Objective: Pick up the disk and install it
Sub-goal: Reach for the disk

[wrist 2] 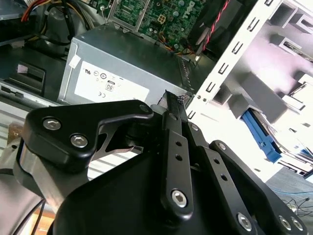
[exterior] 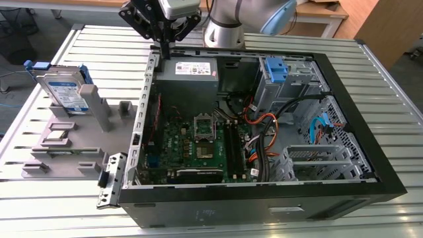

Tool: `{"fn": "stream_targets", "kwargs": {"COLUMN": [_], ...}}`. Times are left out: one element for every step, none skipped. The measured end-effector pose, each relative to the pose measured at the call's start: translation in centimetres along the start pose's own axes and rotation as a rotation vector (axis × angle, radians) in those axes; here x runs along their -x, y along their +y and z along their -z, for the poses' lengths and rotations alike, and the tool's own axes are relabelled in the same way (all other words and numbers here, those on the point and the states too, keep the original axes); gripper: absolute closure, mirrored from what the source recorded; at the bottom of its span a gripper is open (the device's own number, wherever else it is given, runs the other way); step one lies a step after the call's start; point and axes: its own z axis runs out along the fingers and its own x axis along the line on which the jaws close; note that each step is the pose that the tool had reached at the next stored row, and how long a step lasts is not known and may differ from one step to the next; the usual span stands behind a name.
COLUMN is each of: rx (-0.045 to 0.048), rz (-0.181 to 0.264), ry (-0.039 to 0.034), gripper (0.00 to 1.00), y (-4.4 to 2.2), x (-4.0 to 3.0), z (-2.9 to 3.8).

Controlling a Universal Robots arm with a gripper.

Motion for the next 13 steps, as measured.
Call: {"fn": "stream_targets", "kwargs": {"rx": [0.0001, 0.0001, 0.0, 0.0, 0.0, 0.0001, 0.0, 0.0, 0.0001, 0.0001, 0.0001, 0.0, 0.0], "rz": [0.0, 0.0, 0.0, 0.0, 0.0, 0.0, 0.0, 0.0, 0.0, 0.0, 0.0, 0.0, 0.0], "ry": [-0.0001, -0.0001, -0.0001, 0.0, 0.0, 0.0, 0.0, 0.0, -0.0001, -0.0001, 0.0, 0.0, 0.0], "gripper": [0.9, 0.9, 0.9, 0.9, 0.9, 0.9, 0.9, 0.9, 0.9, 0.9, 0.9, 0.9, 0.9], "y": [-0.01, -0.01, -0.01, -0.01, -0.01, -0.02, -0.02, -0.02, -0.02, -0.03, -0.03, -0.03, -0.03], "x": [-0.12, -0.17, -0.18, -0.18, -0.19, -0.21, -0.24, -0.28, -0.31, -0.34, -0.35, -0.36, -0.4], "z": [0.0, 0.0, 0.0, 0.0, 0.0, 0.0, 0.01, 0.0, 0.01, 0.0, 0.01, 0.01, 0.01]}}
